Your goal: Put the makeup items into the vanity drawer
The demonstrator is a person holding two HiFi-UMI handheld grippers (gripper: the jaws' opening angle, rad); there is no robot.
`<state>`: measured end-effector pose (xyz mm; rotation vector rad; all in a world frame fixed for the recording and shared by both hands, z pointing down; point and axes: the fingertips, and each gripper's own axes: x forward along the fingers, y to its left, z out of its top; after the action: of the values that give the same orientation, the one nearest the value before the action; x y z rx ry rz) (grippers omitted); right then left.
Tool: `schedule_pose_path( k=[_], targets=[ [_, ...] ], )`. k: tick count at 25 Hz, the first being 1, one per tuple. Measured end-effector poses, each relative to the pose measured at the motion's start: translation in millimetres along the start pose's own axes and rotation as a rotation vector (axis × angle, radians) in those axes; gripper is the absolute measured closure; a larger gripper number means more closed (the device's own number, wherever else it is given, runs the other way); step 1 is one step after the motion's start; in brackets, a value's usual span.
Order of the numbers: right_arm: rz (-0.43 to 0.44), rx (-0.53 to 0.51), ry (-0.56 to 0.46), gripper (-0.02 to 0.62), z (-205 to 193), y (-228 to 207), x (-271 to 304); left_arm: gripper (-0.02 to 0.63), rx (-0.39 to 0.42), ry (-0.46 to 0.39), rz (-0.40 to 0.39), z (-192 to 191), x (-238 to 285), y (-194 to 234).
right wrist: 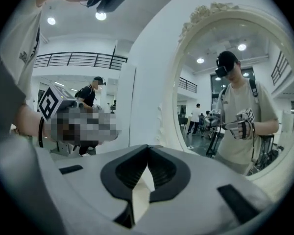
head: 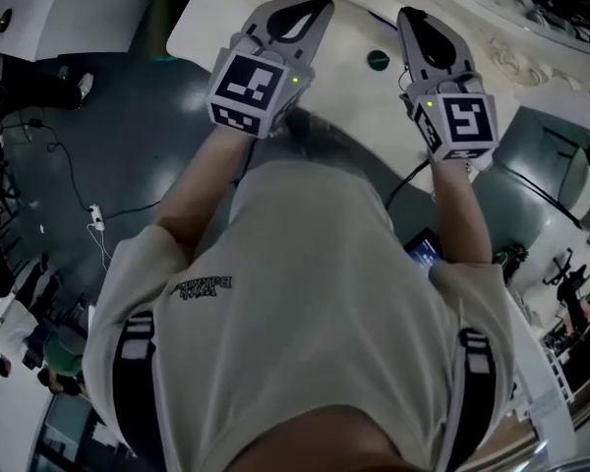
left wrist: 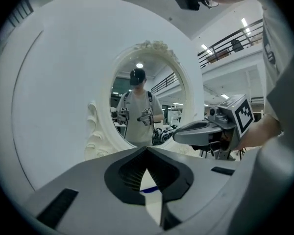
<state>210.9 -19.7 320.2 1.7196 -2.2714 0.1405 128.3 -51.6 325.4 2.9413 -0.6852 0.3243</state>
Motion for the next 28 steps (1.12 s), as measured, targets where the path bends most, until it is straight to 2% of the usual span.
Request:
schedule_pose_path(
  k=[4,11,22,28],
  targets=[
    [0.02,0.008,0.112,0.555,-52,-5,7,0.592,-0.016,0.1,-0.051,-46,35,-14],
    [0.084,0.015,0.268,0.526,-129,-2,16,0.592,-0.039,0.255,-0.101,-122,78,-32],
    [0.156,0.019,0.527,0.468,-268,11,39,0.592,-0.066,0.467,-0.144,-238,112,-43],
    [0.157,0.033,0.634,0.457,-319,13,38,0.592,-0.073,0.564,-0.191,-289,117,-55]
  ],
)
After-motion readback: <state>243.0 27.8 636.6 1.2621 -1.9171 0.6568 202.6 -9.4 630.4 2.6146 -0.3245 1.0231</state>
